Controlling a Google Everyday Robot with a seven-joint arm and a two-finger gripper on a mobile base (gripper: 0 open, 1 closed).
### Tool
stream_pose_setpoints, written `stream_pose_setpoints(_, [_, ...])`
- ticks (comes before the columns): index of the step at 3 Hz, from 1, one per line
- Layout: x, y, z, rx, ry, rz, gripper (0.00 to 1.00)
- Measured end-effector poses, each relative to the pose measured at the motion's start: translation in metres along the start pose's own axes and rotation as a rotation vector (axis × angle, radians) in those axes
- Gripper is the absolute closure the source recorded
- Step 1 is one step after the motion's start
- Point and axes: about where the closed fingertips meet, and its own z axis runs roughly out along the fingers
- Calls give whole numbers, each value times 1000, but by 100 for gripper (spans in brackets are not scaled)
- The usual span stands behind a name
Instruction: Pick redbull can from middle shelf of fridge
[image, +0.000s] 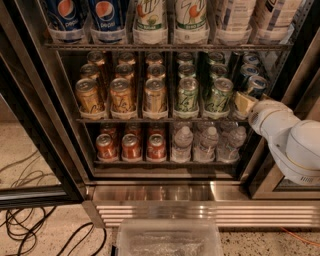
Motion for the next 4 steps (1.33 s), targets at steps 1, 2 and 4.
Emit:
stream_pose_setpoints(1, [-6, 0, -5, 1, -19, -4, 100])
stream_pose_setpoints(2, [-6, 0, -5, 1, -19, -4, 100])
stream_pose_setpoints(4, [-3, -2, -13, -22, -88, 3, 100])
